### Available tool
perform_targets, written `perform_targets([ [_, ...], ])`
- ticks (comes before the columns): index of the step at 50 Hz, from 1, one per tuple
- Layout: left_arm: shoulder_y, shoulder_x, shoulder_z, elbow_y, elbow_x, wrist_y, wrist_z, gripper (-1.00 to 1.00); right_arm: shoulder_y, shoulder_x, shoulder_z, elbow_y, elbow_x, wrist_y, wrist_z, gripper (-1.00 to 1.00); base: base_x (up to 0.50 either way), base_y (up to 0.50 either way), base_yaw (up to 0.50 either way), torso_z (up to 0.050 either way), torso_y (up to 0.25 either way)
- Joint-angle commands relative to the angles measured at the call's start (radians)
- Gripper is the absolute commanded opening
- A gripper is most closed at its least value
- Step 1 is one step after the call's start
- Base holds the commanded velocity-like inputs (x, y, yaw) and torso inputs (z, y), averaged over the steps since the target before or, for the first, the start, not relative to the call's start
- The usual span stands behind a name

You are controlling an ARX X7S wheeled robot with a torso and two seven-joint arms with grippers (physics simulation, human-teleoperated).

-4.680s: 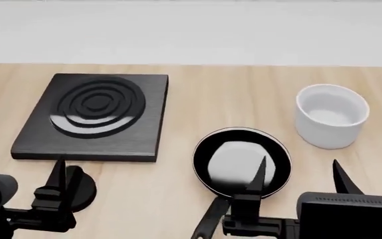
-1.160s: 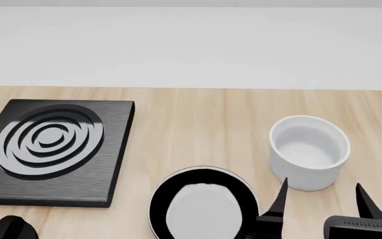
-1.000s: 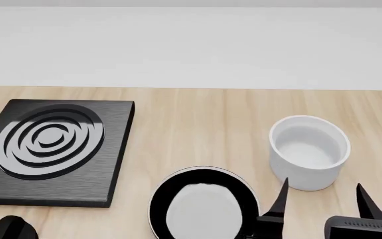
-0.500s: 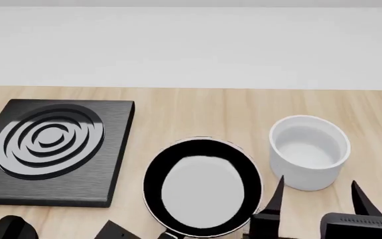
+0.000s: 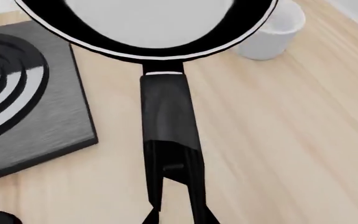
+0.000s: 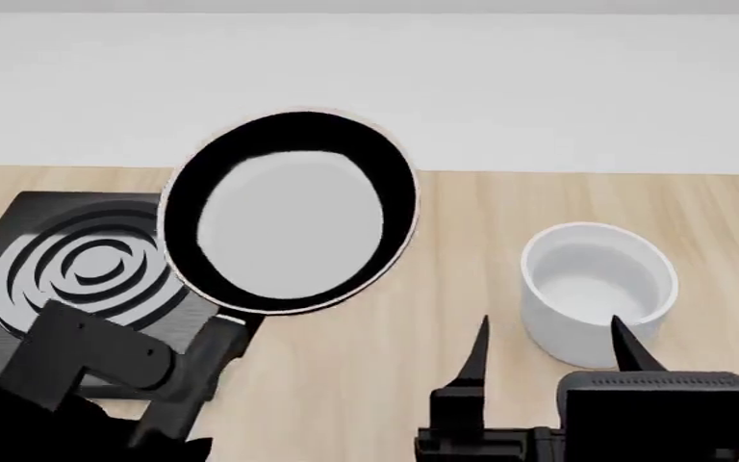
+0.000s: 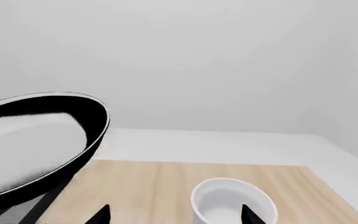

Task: Put the frying pan on the cabinet shelf.

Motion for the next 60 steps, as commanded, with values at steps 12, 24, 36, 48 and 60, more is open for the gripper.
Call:
perform_targets([
  [12,-0.203,-0.361,-0.131,-0.123,-0.296,0.097,-0.164,-1.00,0.041,-0.013,-0.029,0.023,0.011,0.016,-0.018,1.00,0.00,0.00,0.00,0.001,0.002],
  [24,-0.279,-0.577,-0.173,-0.241,-0.359,0.080,-0.155,-1.00,0.042,-0.009,-0.027,0.040,0.018,-0.005,-0.024,1.00,0.00,0.00,0.00,0.000,0.003],
  [36,-0.377,-0.638,-0.202,-0.452,-0.209,0.062,-0.051,-1.00,0.043,-0.010,-0.061,0.055,0.008,-0.013,-0.024,1.00,0.00,0.00,0.00,0.001,0.002],
  [48,-0.705,-0.576,-0.041,-0.701,0.166,0.015,0.190,-1.00,0.028,-0.008,-0.092,0.000,0.010,0.025,-0.002,1.00,0.00,0.00,0.00,0.000,0.002],
  [60,-0.883,-0.539,0.024,-0.890,0.194,0.004,0.079,-1.00,0.032,-0.007,-0.125,0.018,-0.006,0.020,0.006,1.00,0.00,0.00,0.00,0.001,0.003],
])
